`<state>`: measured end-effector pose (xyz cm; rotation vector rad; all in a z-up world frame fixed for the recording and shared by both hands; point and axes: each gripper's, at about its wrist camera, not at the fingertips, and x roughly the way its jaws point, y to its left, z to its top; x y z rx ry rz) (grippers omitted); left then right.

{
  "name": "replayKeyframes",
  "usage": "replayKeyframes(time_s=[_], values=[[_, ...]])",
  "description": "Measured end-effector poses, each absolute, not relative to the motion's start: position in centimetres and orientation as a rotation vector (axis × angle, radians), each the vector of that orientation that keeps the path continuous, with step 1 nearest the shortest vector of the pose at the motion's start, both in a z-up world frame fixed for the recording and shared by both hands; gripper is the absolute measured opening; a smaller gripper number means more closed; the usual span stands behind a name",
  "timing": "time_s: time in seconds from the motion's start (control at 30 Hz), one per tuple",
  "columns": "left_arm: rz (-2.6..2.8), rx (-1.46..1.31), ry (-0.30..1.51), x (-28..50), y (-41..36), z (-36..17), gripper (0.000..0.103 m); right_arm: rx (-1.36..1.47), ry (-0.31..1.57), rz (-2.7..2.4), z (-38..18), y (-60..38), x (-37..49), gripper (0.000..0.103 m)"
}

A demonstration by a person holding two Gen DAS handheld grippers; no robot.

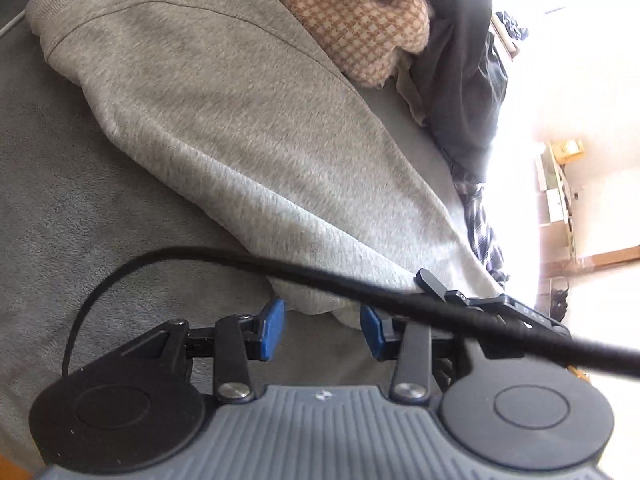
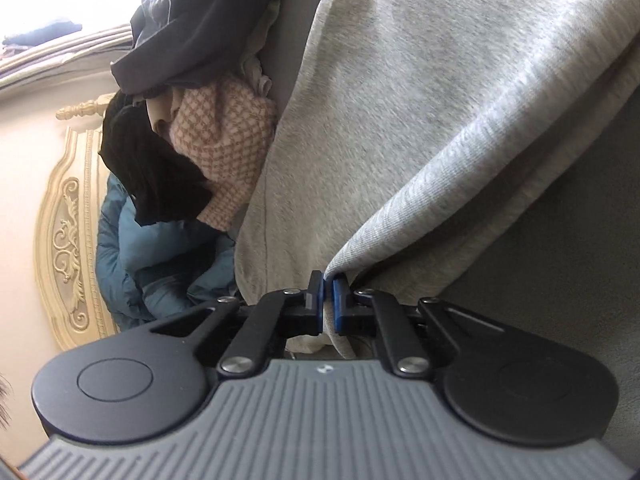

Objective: Fold clothes

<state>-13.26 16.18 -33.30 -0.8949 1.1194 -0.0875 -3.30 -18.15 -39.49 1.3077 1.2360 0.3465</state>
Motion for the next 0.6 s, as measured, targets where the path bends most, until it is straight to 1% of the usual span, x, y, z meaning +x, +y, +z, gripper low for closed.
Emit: replayKeyframes(time_s=[0.07,0.2,0.33,0.43,0.6], values=[[-0.087,-0.918,1.111,-12.9,16.2,-33.5,0.042,1.348,1.227,0.347,-39.7,-18.2,-2.6,0.003],[-0.11,-0.996,1.091,-12.7,16.6,-33.9,0.041,1.266,1.205,0.398,-38.9,-18.1,-1.3,0.003],[-0.175,-1.042,1.086,-12.8,16.4,-34.4,0.039,1.247,1.205,0.436,-38.5,-18.3,-0.9,0.003],[-0.161,-0.946,1.121,-13.0,15.8,-34.3,0.039,1.268,1.206,0.441,-38.5,-18.6,-1.0,0.003],[-0.084,-0.671,1.149,-12.9,14.3,-33.7,0.04,1.3,1.203,0.443,-38.6,-18.8,-1.0,0.003]])
